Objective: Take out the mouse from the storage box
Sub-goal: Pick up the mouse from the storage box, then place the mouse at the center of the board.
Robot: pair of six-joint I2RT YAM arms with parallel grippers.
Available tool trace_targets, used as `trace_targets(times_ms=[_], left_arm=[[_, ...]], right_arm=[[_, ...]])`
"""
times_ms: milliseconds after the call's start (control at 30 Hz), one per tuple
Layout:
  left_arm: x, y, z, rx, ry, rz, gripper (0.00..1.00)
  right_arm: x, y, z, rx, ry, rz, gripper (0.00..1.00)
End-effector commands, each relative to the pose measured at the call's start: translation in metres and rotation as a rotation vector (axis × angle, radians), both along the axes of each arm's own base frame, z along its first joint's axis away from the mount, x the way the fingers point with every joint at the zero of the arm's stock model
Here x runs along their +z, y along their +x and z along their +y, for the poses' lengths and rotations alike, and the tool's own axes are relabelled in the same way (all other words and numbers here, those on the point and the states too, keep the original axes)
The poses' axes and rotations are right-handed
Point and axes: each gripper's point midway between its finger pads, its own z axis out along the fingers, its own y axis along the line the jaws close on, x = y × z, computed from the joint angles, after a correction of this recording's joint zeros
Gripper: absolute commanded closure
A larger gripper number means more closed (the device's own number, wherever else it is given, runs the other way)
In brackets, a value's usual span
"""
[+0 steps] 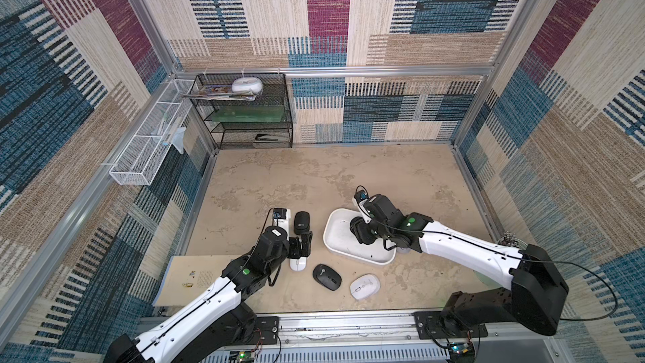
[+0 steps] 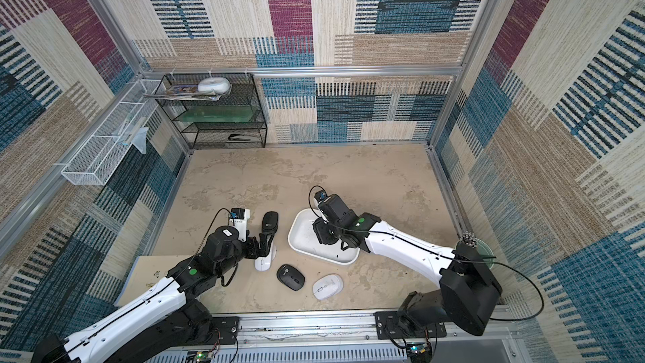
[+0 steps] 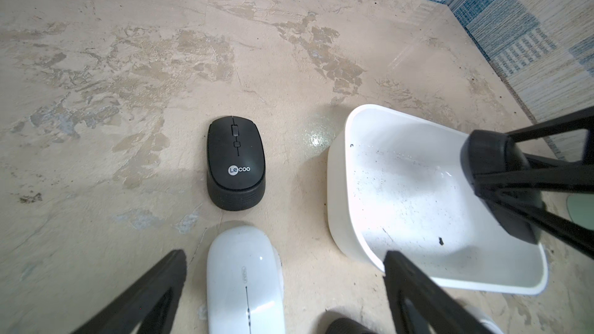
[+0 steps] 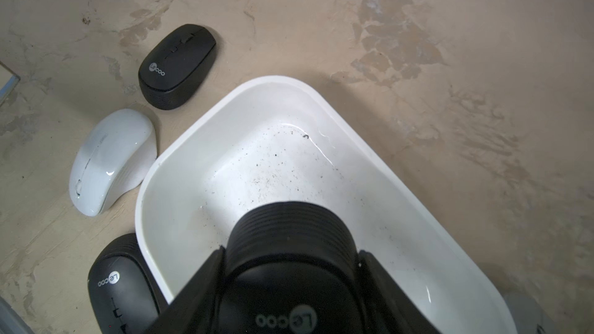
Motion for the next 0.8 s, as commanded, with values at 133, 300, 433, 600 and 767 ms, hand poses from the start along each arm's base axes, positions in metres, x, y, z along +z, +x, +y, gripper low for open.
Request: trace_targets(times_ms=[133, 300, 433, 600, 767], left_arm=[[0.005, 0.003, -0.005, -0.012, -0.024, -0.014, 0.01], [0.005, 0.003, -0.008, -0.019, -0.031, -0.01, 0.01], [0.003, 0.003, -0.008, -0.018, -0.03, -0.007, 0.01], [0.004, 0.003, -0.008, -0.019, -0.031, -0.008, 0.01], [0.004, 0.002, -0.007, -0.017, -0.033, -0.01, 0.01]], right_arm=[[0.0, -0.029, -0.052, -0.241, 0.036, 0.079, 0.52], [0.002, -0.05, -0.077, -0.355, 0.1, 0.122, 0.52], [-0.007, -0.064, -0.099, -0.472, 0.121, 0.165, 0.53], [-0.029, -0.08, -0.123, -0.61, 0.123, 0.222, 0.53], [-0.039, -0.086, -0.132, -0.685, 0.21, 0.221, 0.54]])
